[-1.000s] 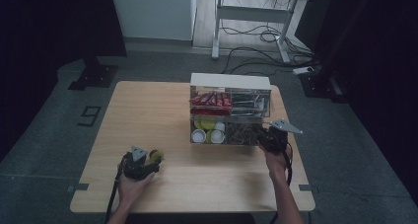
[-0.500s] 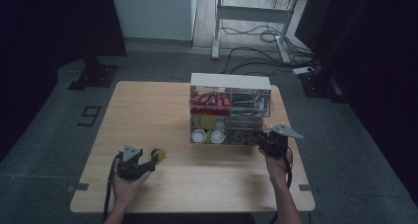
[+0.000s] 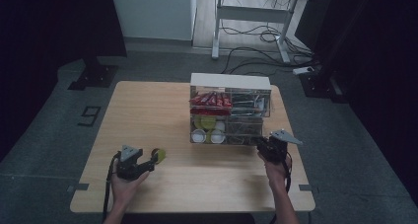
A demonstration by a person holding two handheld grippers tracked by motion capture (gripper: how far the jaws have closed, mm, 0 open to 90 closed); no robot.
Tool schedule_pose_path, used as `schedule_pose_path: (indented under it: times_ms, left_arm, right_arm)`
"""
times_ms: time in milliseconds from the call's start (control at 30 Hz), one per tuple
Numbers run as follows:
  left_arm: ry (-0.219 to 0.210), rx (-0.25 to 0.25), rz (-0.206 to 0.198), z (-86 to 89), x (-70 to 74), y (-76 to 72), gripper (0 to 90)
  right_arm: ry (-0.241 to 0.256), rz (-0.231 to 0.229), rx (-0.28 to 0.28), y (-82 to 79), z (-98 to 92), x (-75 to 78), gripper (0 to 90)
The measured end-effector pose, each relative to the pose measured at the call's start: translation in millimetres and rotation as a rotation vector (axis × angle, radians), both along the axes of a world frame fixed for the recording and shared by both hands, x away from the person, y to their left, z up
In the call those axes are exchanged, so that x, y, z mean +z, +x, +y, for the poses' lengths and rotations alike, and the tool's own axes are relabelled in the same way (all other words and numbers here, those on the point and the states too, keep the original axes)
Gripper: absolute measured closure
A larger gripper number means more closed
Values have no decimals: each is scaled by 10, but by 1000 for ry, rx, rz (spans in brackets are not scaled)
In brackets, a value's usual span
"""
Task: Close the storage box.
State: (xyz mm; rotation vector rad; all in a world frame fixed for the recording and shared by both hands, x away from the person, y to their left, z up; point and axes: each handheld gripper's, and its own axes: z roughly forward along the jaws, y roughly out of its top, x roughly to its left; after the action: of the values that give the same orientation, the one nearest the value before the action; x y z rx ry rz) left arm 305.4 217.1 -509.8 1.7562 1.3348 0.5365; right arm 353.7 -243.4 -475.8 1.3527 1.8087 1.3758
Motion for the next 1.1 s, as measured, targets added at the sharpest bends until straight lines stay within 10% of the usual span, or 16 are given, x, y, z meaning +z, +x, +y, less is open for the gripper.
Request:
schedule_pose_path:
  times_ms: [1100]
  left_arm:
    - [4,4,13,42,-35,19,326]
  right_arm:
    - [18,45,2,-132,-26,-281,880]
